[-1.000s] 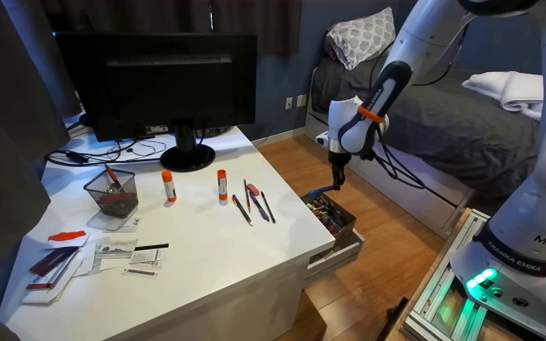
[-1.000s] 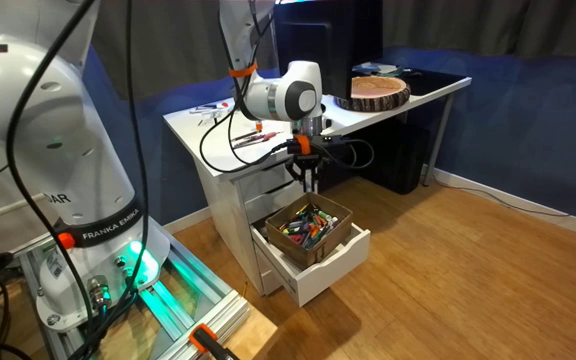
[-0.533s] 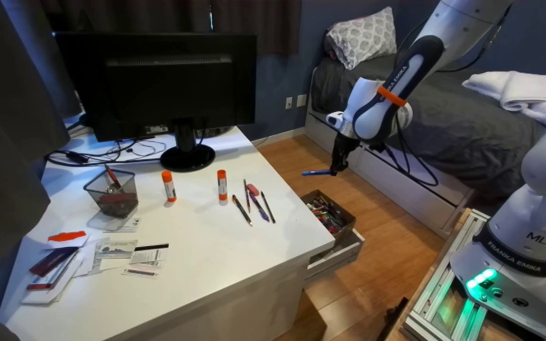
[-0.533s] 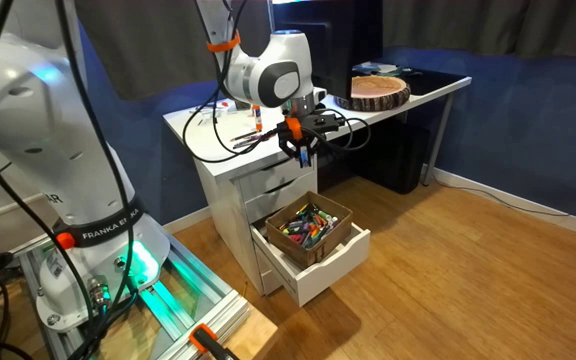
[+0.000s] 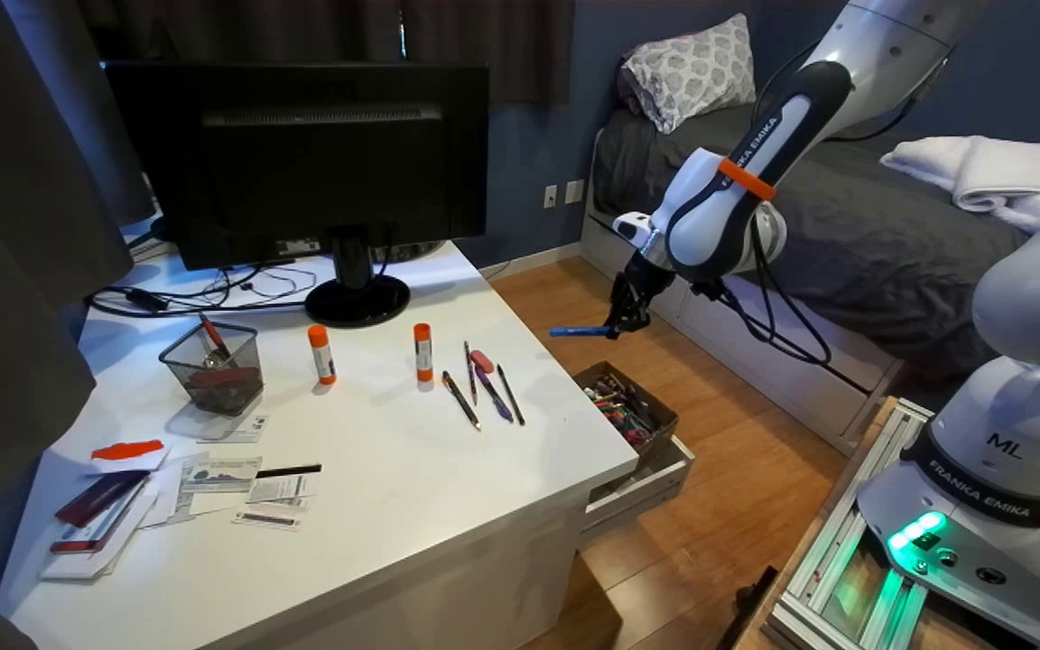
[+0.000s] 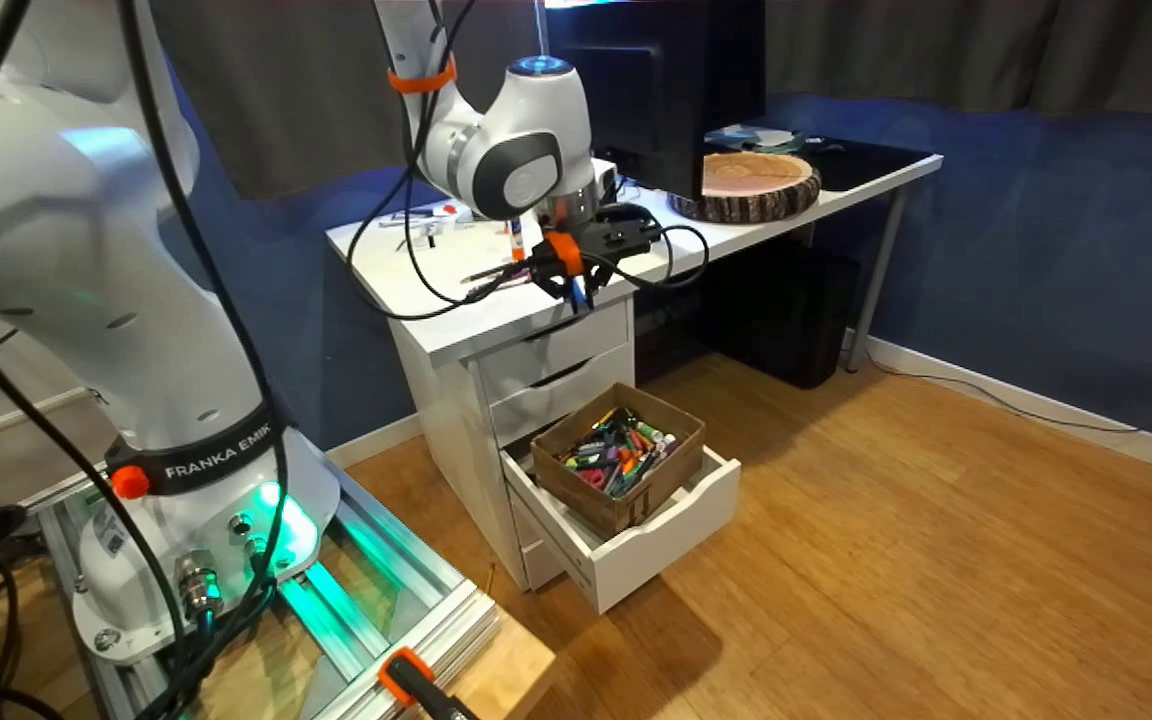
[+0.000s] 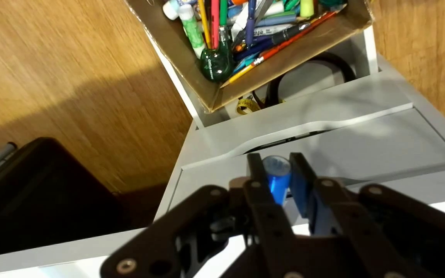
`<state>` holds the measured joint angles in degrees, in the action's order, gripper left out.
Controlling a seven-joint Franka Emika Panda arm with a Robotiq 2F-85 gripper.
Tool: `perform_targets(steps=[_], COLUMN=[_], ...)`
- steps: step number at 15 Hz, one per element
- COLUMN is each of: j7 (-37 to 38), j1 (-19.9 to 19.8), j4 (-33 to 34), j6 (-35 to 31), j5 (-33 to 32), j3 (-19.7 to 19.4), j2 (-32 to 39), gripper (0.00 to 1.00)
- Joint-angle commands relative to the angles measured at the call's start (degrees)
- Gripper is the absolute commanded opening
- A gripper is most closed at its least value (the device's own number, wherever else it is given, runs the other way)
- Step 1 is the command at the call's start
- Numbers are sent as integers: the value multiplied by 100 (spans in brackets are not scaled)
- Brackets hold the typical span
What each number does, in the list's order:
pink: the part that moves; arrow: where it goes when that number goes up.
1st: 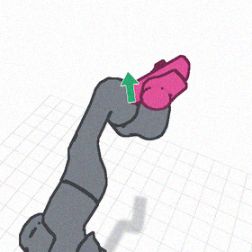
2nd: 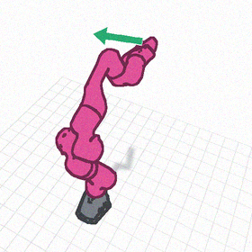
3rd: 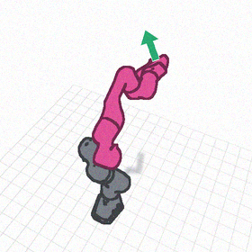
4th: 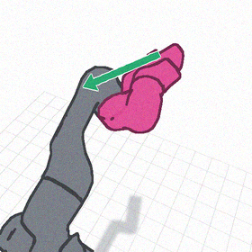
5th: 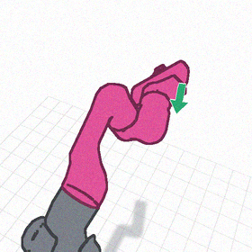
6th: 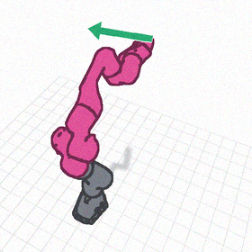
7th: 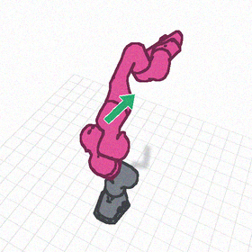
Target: Remove a blue marker from the opened drawer and put it on the desktop
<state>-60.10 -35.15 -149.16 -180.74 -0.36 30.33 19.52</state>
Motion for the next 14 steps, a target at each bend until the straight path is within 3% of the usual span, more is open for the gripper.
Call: perform_targets(steps=[1,2,8,10,14], j7=[-9,-15,922,1429,2634], j1=[-6,-8,350,723,1761], j4=[0,0,244,347,543], j6=[-3,-5,370,348,456], j5=[1,1,412,504,598], j3=[0,0,469,328,-351], j2=[3,3,-305,-345,-305], gripper=[21,5,5,5,5])
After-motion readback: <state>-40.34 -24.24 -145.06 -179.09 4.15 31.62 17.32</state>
